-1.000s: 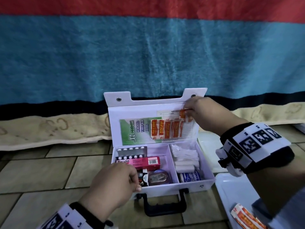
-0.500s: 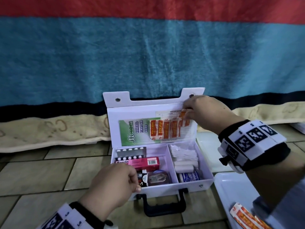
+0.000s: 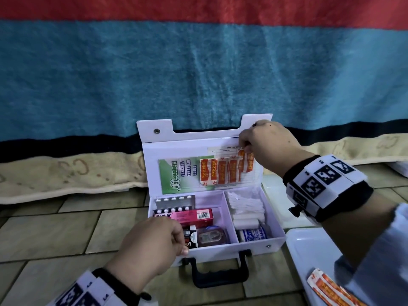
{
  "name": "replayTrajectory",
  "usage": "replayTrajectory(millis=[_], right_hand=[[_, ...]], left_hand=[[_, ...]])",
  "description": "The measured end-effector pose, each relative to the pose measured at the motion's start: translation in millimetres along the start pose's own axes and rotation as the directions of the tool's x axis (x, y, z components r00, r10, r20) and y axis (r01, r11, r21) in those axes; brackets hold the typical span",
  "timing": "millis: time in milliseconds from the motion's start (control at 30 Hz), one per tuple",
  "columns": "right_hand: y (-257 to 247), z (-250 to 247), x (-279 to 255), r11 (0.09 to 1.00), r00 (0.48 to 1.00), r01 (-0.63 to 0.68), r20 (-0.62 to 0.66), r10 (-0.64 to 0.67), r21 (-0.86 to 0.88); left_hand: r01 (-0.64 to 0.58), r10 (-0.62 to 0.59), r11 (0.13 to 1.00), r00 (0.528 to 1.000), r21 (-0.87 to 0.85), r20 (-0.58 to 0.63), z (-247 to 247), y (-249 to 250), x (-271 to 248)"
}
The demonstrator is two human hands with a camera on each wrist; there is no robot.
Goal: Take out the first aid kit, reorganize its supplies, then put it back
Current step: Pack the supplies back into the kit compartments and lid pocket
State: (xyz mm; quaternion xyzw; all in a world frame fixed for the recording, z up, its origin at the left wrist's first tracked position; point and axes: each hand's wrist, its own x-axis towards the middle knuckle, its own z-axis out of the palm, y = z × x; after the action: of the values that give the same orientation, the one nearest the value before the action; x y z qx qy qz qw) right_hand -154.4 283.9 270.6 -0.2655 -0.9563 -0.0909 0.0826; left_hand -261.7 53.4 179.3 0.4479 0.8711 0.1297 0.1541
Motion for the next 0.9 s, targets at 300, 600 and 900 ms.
replayTrajectory(millis=[300,600,900], right_hand=[[-11,-2,-4,1.000,0.998,0.010,0.067,-0.009,-0.009],[-15,3,-4,0.997,0.992,-0.013,0.126,0.022,-0.075],[-21,2,-3,0.991,0.996,-0.032,0.078,0.043,-0.129]], left_hand=[[0.000,0.000,1.000,1.000,0.001,0.008,0,0,-1],[0.015,-0.015,1.000,1.000,-0.002,0.018,0,0,-2],[0.026,-0.026,1.000,0.999,-0.014,0.031,-2,0,-2]])
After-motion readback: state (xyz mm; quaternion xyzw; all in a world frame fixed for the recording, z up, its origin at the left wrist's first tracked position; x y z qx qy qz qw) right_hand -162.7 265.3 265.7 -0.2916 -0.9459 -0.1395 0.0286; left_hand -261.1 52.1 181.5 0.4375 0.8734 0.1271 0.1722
